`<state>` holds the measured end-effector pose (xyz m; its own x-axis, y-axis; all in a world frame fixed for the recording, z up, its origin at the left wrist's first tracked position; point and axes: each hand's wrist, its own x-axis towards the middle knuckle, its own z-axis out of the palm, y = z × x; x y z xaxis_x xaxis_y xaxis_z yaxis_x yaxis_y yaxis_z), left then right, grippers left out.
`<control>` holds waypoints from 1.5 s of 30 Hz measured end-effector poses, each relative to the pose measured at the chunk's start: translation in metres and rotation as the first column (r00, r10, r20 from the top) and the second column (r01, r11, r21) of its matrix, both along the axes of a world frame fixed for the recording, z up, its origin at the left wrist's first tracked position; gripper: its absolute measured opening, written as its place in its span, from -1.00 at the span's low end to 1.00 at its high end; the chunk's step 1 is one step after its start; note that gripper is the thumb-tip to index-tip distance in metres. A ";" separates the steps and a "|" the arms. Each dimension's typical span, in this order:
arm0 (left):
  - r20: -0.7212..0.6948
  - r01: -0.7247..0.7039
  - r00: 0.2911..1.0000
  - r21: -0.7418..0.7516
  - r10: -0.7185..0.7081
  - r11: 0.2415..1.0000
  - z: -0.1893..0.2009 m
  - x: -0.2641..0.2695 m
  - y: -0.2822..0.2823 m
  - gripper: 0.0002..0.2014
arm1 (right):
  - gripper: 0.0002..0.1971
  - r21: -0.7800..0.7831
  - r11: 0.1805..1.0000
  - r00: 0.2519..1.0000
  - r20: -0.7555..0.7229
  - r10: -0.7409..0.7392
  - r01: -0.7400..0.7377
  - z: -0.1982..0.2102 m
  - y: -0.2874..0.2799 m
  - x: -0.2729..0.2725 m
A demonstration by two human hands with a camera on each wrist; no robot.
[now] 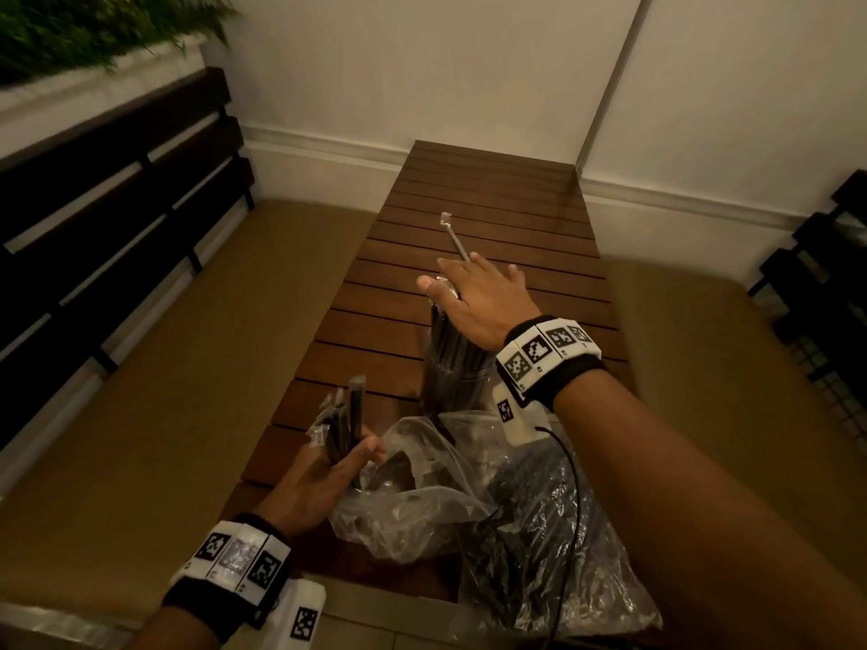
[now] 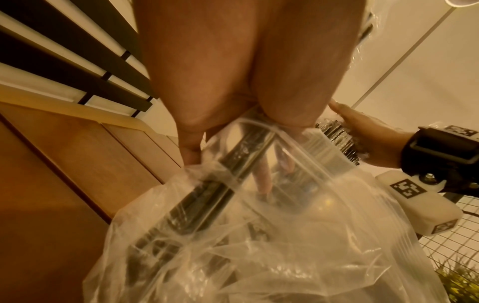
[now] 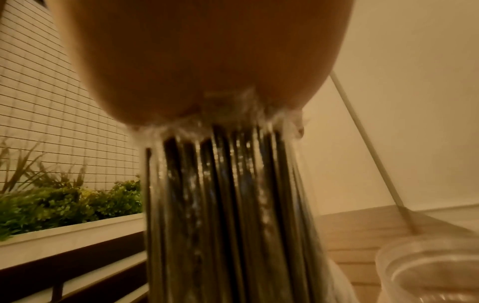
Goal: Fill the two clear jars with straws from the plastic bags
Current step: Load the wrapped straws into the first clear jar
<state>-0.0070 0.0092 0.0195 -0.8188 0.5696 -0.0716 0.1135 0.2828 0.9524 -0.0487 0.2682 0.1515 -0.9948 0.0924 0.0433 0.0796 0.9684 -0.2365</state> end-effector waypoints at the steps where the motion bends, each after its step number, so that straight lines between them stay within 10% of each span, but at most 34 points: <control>1: 0.000 0.000 1.000 0.004 0.000 1.000 0.000 0.000 0.001 -0.77 | -0.26 -0.001 1.000 0.999 -0.036 0.004 -0.004 0.005 0.000 0.004; 6: -0.034 0.009 0.999 -0.007 -0.009 1.000 0.003 0.001 0.003 -0.61 | -0.57 -0.256 0.962 0.806 -0.587 -0.078 -0.093 0.002 -0.042 0.059; 13: -0.010 0.022 1.000 -0.024 -0.022 0.999 0.005 0.006 0.007 -0.38 | -0.66 -0.569 0.815 0.947 -0.308 -0.087 -0.110 -0.059 -0.085 0.114; 15: -0.027 0.021 0.999 -0.029 -0.022 0.999 0.008 0.008 0.006 -0.39 | -0.43 -0.665 0.739 0.987 -0.158 0.006 -0.110 -0.060 -0.091 0.120; 19: 0.032 0.042 0.999 -0.062 -0.040 0.997 0.010 0.013 0.010 -0.83 | -0.15 -0.749 0.662 0.992 0.089 0.092 0.006 -0.064 -0.098 0.115; 21: 0.023 0.058 0.998 -0.078 -0.056 0.995 0.012 0.015 0.012 -0.54 | -0.29 -0.735 0.678 0.983 0.126 0.134 0.002 -0.068 -0.099 0.110; 24: 0.024 0.045 0.999 -0.059 -0.043 0.997 0.020 0.017 0.013 -0.77 | -0.63 -0.726 0.688 0.988 0.088 0.126 -0.023 -0.078 -0.104 0.103; 34: -0.064 0.028 0.997 -0.077 -0.033 0.997 0.022 0.014 0.013 -0.33 | -0.83 -0.906 0.396 0.932 -0.261 -0.251 -0.147 -0.026 -0.085 0.088; 45: -0.239 -0.038 0.971 -0.157 0.000 0.987 0.062 -0.018 -0.008 -0.56 | -0.78 -0.812 0.508 0.695 -0.541 -0.474 -0.286 0.053 -0.010 0.093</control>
